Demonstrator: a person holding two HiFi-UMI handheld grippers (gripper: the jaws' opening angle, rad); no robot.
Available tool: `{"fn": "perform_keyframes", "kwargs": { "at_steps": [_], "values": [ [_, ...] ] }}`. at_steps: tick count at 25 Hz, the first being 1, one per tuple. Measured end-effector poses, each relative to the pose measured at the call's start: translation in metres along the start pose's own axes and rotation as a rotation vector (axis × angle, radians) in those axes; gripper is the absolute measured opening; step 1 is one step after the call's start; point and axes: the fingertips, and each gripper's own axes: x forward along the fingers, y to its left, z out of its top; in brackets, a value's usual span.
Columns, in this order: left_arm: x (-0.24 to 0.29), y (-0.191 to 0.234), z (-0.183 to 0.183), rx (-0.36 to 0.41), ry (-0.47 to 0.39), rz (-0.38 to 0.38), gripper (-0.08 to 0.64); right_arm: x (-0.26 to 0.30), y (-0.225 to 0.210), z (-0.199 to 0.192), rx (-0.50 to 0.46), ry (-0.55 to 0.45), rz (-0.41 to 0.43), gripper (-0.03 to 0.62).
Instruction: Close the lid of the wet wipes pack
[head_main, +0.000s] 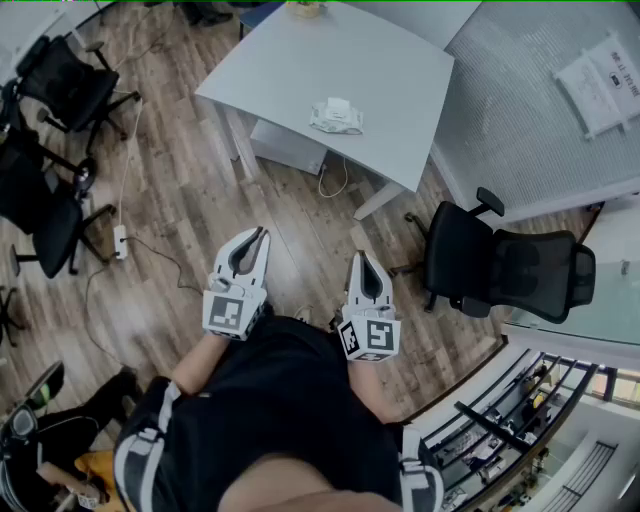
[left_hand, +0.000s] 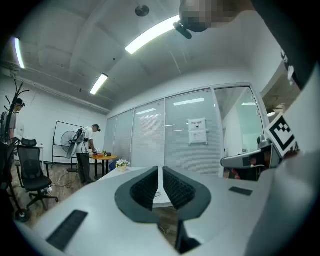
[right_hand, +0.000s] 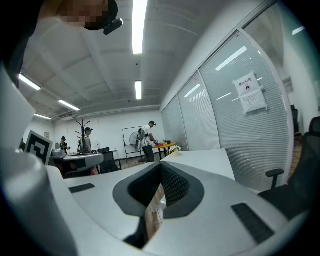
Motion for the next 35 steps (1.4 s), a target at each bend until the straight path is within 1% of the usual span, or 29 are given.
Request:
{"fn": "perform_keyframes", "kwargs": {
  "at_steps": [9,14,19,20,22,28,35],
  "values": [
    [0.002,0.002,0.001,-0.012,0.000,0.005,0.046,0.000,0.002,0.005,0.000,-0.010,0.017,0.021],
    [-0.002,0.005,0.001,-0.014,-0.002,0.008,0.046,-0.001,0.002,0.015,0.004,-0.070,-0.012,0.023],
    [-0.004,0.015,-0.004,-0.014,0.011,0.009,0.046,0.008,0.008,0.012,0.012,-0.067,-0.008,0.037],
    [-0.003,0.019,-0.004,-0.015,0.013,0.008,0.046,0.011,0.010,0.010,0.011,-0.062,-0.009,0.046],
    [-0.002,0.027,-0.003,-0.016,0.017,0.004,0.046,0.019,0.015,0.009,0.010,-0.053,-0.010,0.092],
    [0.001,0.060,-0.007,-0.016,0.026,-0.023,0.046,0.046,0.037,0.007,0.014,-0.049,-0.039,0.092],
    [0.012,0.095,-0.020,-0.022,0.040,-0.086,0.046,0.073,0.061,-0.001,0.010,-0.048,-0.086,0.092]
  ]
}}
